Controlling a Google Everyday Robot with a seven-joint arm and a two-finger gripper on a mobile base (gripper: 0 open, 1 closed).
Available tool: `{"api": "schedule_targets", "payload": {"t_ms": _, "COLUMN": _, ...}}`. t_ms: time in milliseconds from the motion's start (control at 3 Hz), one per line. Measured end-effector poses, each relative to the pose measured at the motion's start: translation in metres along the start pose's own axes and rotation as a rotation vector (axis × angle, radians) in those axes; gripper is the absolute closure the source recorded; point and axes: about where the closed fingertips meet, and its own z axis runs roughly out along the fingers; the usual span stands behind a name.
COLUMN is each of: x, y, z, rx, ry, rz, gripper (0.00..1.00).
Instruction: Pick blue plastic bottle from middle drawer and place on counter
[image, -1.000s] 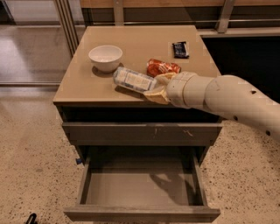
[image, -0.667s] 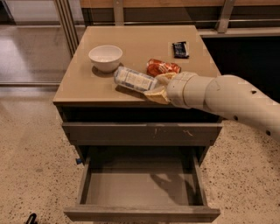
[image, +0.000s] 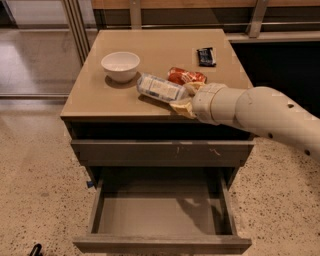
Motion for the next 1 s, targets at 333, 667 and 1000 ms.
{"api": "schedule_targets", "payload": {"t_ms": 333, "x": 0.0, "y": 0.0, "z": 0.0, "rx": 0.0, "ry": 0.0, "rz": 0.0, "gripper": 0.11}}
{"api": "schedule_targets", "payload": {"t_ms": 667, "x": -0.0001, "y": 0.0001, "z": 0.0, "rx": 0.0, "ry": 0.0, "rz": 0.0, "gripper": 0.0}}
{"api": "schedule_targets", "payload": {"t_ms": 1000, "x": -0.0001, "y": 0.0001, "z": 0.0, "rx": 0.0, "ry": 0.0, "rz": 0.0, "gripper": 0.0}}
